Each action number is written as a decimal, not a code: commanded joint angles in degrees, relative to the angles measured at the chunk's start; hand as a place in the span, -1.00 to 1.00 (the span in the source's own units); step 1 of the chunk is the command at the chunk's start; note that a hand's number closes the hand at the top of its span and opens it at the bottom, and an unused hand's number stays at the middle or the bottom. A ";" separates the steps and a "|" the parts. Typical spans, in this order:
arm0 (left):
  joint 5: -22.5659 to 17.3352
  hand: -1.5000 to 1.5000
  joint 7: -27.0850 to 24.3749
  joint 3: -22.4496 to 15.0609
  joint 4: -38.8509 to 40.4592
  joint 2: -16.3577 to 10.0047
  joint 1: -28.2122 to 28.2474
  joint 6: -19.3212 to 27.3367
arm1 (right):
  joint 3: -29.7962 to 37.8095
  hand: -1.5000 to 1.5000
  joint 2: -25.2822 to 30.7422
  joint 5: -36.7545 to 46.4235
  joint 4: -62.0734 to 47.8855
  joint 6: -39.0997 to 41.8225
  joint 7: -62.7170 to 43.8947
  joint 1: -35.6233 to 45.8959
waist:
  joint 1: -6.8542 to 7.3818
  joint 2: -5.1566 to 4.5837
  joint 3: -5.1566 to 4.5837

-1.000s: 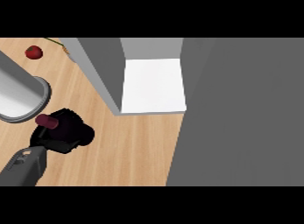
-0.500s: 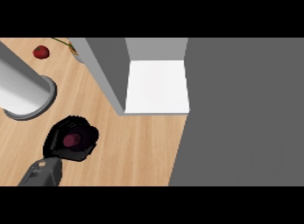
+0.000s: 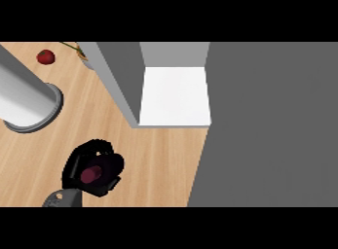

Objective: Pick up the wine, place it into the cabinet and close the cabinet

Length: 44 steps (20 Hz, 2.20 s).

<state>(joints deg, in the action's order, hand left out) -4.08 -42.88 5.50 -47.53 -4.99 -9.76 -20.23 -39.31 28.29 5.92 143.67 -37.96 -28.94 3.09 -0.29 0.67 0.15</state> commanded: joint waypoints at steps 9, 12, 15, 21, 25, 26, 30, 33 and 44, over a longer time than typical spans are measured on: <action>-5.03 1.00 17.00 -13.28 -28.55 4.95 12.00 4.90 | 0.41 -1.00 3.34 0.98 9.71 0.61 1.80 -6.90 | -0.04 -0.31 -0.08; -4.94 1.00 17.66 -14.82 -31.08 4.97 12.24 7.36 | -3.14 -1.00 2.49 5.37 10.47 -0.88 -0.17 -5.34 | -0.20 -0.29 -0.18; -6.83 1.00 22.35 -20.68 -33.96 4.98 8.33 17.01 | 0.84 -1.00 4.20 1.00 11.98 0.05 -0.46 -4.70 | -0.58 -0.24 -0.15; -4.51 1.00 20.16 -21.75 -35.10 4.99 7.00 25.20 | -1.08 -1.00 3.65 1.55 10.23 -0.99 3.23 -7.63 | -0.47 -0.37 -0.16; -2.52 1.00 21.92 -20.97 -32.00 4.99 3.22 28.30 | -0.46 -1.00 5.79 1.80 13.08 -0.93 2.71 -9.32 | -0.94 -0.39 -0.18; -2.98 1.00 24.40 -18.95 -32.73 4.73 1.79 26.97 | -3.13 -1.00 5.77 3.66 14.15 -1.80 2.65 -10.14 | -1.23 -0.25 -0.20; -2.89 1.00 20.23 -21.42 -24.55 4.99 -3.58 32.18 | -1.31 -1.00 5.92 0.55 12.06 -0.79 6.58 -11.58 | -1.50 -0.52 -0.18; -2.53 1.00 25.87 -19.91 -26.72 4.99 -6.38 31.77 | 1.06 -1.00 7.38 -0.13 12.70 0.09 5.87 -12.03 | -0.94 -0.47 -0.15; -5.67 1.00 24.30 -19.92 -11.74 4.99 -18.93 33.26 | 1.73 -1.00 7.70 -2.68 12.52 0.80 6.34 -11.17 | -1.34 -0.65 -0.19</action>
<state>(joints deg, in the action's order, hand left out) -8.05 -18.14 -13.08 -62.95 -0.03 -25.49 11.90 -38.33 34.24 4.04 143.98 -38.09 -18.29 -5.22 -1.56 0.08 -0.04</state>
